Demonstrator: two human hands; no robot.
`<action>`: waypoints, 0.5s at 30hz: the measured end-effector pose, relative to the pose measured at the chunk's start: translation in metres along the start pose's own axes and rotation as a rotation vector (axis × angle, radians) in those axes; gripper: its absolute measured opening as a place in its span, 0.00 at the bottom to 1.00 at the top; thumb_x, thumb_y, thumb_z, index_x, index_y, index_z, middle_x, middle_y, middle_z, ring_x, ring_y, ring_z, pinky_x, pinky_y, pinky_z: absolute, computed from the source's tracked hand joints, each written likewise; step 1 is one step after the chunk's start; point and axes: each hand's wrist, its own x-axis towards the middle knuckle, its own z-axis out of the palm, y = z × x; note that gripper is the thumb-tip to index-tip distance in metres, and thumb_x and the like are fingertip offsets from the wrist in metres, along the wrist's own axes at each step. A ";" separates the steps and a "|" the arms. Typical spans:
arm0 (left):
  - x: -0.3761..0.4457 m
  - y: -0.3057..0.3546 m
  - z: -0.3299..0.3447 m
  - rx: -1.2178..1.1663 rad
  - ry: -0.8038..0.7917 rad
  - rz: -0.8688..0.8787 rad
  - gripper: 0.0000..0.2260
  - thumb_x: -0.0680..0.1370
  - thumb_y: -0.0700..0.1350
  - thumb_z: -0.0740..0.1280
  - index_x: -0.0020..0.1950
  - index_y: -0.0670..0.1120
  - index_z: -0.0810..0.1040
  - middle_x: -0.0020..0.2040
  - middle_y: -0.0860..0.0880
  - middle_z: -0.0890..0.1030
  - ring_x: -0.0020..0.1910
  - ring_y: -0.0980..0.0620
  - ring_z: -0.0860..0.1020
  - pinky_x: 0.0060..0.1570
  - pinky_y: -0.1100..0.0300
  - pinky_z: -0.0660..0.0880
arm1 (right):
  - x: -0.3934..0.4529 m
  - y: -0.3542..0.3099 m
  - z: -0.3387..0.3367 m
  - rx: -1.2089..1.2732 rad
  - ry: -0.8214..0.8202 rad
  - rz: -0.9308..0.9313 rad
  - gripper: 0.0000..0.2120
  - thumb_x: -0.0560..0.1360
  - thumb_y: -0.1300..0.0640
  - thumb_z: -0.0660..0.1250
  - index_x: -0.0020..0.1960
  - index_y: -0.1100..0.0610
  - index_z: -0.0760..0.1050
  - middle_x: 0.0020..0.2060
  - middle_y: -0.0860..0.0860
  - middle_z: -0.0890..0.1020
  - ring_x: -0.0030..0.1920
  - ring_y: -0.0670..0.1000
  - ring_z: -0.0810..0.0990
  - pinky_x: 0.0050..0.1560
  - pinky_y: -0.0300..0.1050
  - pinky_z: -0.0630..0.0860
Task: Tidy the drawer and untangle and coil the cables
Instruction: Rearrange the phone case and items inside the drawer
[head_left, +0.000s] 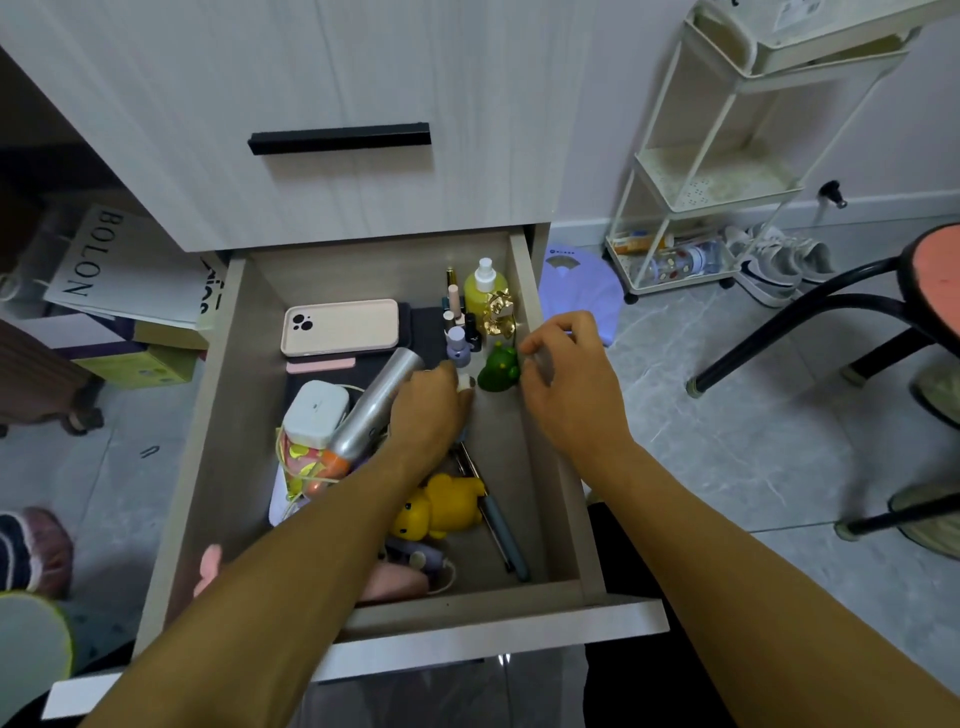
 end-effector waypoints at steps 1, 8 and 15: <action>-0.001 -0.001 0.003 0.014 -0.004 0.016 0.14 0.81 0.52 0.63 0.59 0.42 0.73 0.49 0.40 0.81 0.49 0.39 0.79 0.47 0.47 0.78 | 0.000 0.000 0.000 0.002 -0.002 0.003 0.03 0.75 0.62 0.67 0.48 0.57 0.77 0.53 0.51 0.72 0.45 0.45 0.74 0.39 0.29 0.69; -0.006 -0.005 0.005 -0.031 -0.019 0.057 0.19 0.83 0.48 0.57 0.74 0.52 0.65 0.45 0.40 0.81 0.42 0.41 0.80 0.43 0.46 0.79 | -0.001 0.000 0.000 0.009 0.002 0.004 0.03 0.75 0.62 0.67 0.49 0.58 0.77 0.53 0.52 0.72 0.45 0.46 0.74 0.40 0.32 0.72; -0.007 -0.008 0.005 -0.042 -0.064 0.089 0.19 0.80 0.50 0.63 0.70 0.51 0.71 0.52 0.41 0.82 0.49 0.41 0.80 0.49 0.50 0.78 | -0.001 0.000 0.000 0.021 0.007 -0.003 0.03 0.75 0.62 0.67 0.48 0.58 0.77 0.53 0.52 0.72 0.46 0.47 0.75 0.40 0.37 0.75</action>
